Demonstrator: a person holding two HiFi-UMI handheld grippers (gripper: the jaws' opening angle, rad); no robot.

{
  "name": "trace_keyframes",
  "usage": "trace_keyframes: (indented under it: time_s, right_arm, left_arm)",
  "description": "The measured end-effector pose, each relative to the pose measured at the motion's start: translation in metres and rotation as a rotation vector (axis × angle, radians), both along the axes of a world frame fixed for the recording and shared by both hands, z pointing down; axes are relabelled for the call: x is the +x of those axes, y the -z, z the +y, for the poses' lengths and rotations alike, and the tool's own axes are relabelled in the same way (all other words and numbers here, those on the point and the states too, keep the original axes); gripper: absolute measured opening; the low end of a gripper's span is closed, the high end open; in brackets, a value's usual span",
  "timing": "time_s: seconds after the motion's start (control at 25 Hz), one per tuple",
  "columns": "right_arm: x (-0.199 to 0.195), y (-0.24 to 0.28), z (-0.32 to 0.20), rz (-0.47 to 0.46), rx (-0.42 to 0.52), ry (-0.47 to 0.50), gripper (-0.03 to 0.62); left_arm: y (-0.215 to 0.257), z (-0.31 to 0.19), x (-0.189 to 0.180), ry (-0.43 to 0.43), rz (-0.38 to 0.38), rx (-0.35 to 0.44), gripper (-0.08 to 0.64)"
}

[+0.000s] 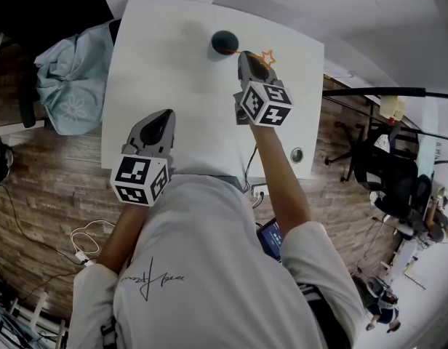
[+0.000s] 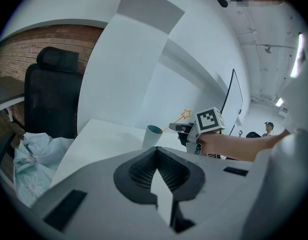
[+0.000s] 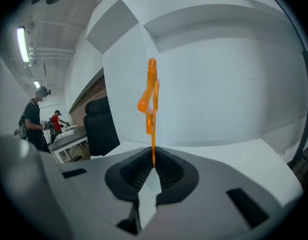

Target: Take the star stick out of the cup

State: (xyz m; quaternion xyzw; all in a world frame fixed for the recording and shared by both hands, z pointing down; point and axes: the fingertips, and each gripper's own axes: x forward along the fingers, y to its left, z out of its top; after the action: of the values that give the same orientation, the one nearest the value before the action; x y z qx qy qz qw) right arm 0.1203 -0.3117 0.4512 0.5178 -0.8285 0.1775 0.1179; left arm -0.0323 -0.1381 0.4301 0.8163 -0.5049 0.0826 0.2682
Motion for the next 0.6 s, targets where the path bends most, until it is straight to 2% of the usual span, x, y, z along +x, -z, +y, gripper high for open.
trace_keyframes:
  time_s: [0.2,0.6]
  right_arm:
    - [0.001,0.007,0.003,-0.006,0.01,-0.004,0.026]
    - [0.001,0.022,0.011,-0.004,0.029,-0.002,0.026]
  left_arm:
    - [0.002,-0.002,0.0,0.011,0.029,0.001,0.003]
    - [0.005,-0.003,0.007,-0.017,0.029,0.018,0.003]
